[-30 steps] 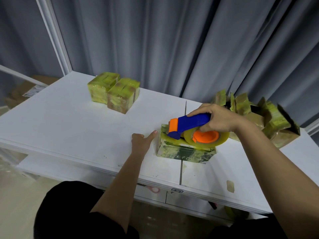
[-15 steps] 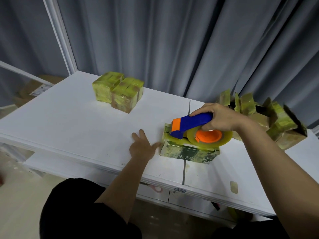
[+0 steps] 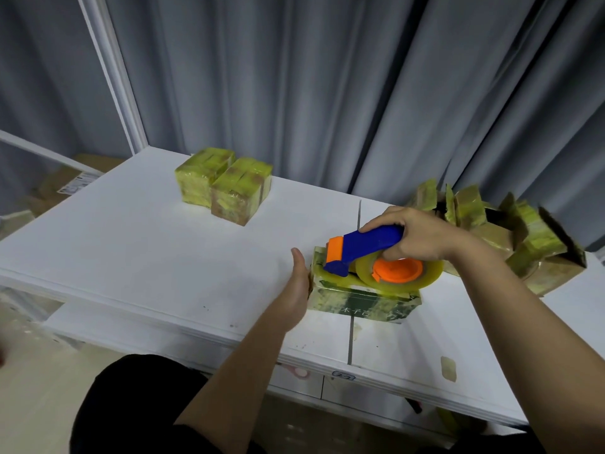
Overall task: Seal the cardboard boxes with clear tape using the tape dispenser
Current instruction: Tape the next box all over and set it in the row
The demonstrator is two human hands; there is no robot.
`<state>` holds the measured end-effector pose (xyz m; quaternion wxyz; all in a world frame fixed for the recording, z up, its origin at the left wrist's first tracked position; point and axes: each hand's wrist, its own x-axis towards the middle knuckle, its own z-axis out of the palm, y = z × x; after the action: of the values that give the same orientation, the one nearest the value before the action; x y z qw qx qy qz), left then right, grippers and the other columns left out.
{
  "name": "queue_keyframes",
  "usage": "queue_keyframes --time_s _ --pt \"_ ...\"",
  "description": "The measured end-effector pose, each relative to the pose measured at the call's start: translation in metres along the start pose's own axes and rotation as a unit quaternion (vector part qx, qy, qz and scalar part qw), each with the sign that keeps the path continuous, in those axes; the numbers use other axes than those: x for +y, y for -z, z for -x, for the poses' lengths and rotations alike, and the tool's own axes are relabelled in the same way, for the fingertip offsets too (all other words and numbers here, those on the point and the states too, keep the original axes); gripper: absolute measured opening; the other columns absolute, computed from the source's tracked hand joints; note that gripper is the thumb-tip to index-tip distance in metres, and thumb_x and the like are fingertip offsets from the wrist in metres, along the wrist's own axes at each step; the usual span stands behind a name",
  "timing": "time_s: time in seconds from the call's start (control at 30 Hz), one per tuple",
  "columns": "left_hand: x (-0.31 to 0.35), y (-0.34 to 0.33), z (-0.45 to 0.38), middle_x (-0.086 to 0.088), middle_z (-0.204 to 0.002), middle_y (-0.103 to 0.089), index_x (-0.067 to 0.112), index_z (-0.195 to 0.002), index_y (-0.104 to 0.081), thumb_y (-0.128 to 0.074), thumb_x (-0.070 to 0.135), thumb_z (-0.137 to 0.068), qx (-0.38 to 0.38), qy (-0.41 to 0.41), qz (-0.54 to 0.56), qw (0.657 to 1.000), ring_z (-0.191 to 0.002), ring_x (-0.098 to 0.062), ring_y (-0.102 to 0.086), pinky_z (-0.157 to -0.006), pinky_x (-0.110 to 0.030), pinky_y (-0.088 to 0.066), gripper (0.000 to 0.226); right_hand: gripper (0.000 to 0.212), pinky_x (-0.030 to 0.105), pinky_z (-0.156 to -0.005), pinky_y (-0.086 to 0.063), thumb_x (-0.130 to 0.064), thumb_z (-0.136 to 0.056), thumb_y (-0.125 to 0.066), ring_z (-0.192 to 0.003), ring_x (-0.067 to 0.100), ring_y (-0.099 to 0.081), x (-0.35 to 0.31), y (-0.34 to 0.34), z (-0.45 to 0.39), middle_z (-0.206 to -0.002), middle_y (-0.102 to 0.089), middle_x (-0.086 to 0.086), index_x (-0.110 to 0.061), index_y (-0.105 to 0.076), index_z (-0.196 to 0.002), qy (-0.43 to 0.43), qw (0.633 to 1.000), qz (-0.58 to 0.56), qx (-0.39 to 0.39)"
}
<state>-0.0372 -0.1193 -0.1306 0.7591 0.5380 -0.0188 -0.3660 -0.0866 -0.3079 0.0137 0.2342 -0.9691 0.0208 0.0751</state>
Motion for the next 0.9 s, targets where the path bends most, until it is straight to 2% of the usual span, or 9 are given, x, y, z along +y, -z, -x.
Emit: queue_keyframes --time_s 0.07,0.1,0.13,0.2,0.27,0.37,0.43,0.6,0.9 --pt "0.007 0.006 -0.008 0.003 -0.107 -0.071 0.029 -0.112 -0.062 -0.01 0.079 -0.083 -0.029 0.013 -0.065 0.997 -0.101 -0.013 -0.067 -0.094 -0.034 -0.049 0.078 0.052 0.017 -0.071 -0.041 -0.013 -0.073 -0.074 -0.092 0.008 -0.053 -0.002 0.001 -0.001 -0.108 -0.05 -0.015 -0.046 -0.06 -0.111 -0.003 1.0 0.012 -0.009" --pt "0.009 0.011 -0.01 0.001 -0.13 -0.06 0.029 -0.125 -0.056 -0.023 0.088 -0.075 -0.041 0.011 -0.129 0.991 -0.119 -0.016 -0.057 -0.102 -0.036 -0.043 0.084 0.052 0.016 -0.071 -0.04 -0.015 -0.074 -0.073 -0.094 0.009 -0.053 -0.004 0.001 -0.001 -0.109 -0.049 -0.014 -0.046 -0.059 -0.112 -0.004 1.0 0.028 -0.013" --pt "0.009 0.017 -0.011 0.004 -0.151 -0.032 0.027 -0.142 -0.039 -0.042 0.089 -0.067 -0.067 -0.006 -0.22 0.973 -0.138 -0.016 -0.034 -0.111 -0.037 -0.031 0.098 0.052 0.015 -0.071 -0.039 -0.017 -0.075 -0.073 -0.097 0.01 -0.052 -0.006 0.001 -0.002 -0.111 -0.049 -0.013 -0.045 -0.057 -0.115 -0.004 0.998 0.055 -0.017" --pt "0.007 0.014 -0.018 0.013 -0.155 0.002 0.023 -0.152 0.0 -0.074 0.065 -0.062 -0.068 -0.108 -0.405 0.905 -0.146 -0.012 0.001 -0.117 -0.038 -0.012 0.124 0.054 0.02 -0.077 -0.041 -0.023 -0.075 -0.072 -0.103 0.014 -0.049 -0.011 -0.001 -0.005 -0.116 -0.046 -0.009 -0.043 -0.052 -0.12 0.006 0.993 0.118 -0.025" --pt "0.008 0.016 -0.021 0.006 -0.157 -0.013 0.027 -0.151 0.004 -0.086 0.058 -0.051 -0.064 -0.17 -0.46 0.869 -0.145 -0.018 -0.016 -0.116 -0.044 -0.024 0.138 0.06 0.029 -0.081 -0.045 -0.026 -0.073 -0.074 -0.103 0.017 -0.045 -0.016 -0.004 -0.005 -0.117 -0.038 -0.007 -0.04 -0.043 -0.123 0.016 0.988 0.153 -0.026" --pt "0.006 0.024 -0.027 0.004 -0.145 -0.033 0.032 -0.149 -0.009 -0.083 0.07 -0.04 -0.057 -0.2 -0.46 0.863 -0.132 -0.017 -0.038 -0.106 -0.045 -0.041 0.137 0.062 0.025 -0.067 -0.041 -0.023 -0.074 -0.073 -0.096 0.017 -0.042 -0.017 -0.002 -0.001 -0.115 -0.03 -0.007 -0.037 -0.035 -0.121 0.036 0.987 0.157 -0.025" --pt "0.006 0.026 -0.033 0.005 -0.142 -0.037 0.029 -0.148 -0.015 -0.083 0.069 -0.041 -0.051 -0.201 -0.471 0.858 -0.128 -0.015 -0.042 -0.103 -0.044 -0.045 0.133 0.055 0.025 -0.071 -0.041 -0.022 -0.075 -0.073 -0.102 0.017 -0.041 -0.011 0.002 0.002 -0.118 -0.029 -0.007 -0.038 -0.042 -0.118 0.06 0.986 0.152 -0.023" --pt "0.012 0.025 -0.039 0.005 -0.124 -0.057 0.016 -0.135 -0.043 -0.091 0.04 -0.053 -0.101 -0.299 -0.452 0.834 -0.114 -0.016 -0.056 -0.093 -0.043 -0.05 0.097 0.069 0.027 -0.085 -0.043 -0.028 -0.079 -0.071 -0.106 0.017 -0.044 0.008 0.008 0.01 -0.122 -0.034 -0.009 -0.054 -0.038 -0.134 0.042 0.986 0.154 -0.047" --pt "0.015 0.025 -0.034 0.003 -0.127 -0.054 0.025 -0.133 -0.045 -0.09 0.047 -0.051 -0.07 -0.257 -0.476 0.838 -0.116 -0.018 -0.053 -0.093 -0.045 -0.05 0.096 0.064 0.012 -0.049 -0.027 -0.032 -0.085 -0.064 -0.087 0.012 -0.045 0.011 0.017 0.014 -0.11 -0.036 -0.01 -0.052 -0.034 -0.137 0.092 0.968 0.234 -0.021"
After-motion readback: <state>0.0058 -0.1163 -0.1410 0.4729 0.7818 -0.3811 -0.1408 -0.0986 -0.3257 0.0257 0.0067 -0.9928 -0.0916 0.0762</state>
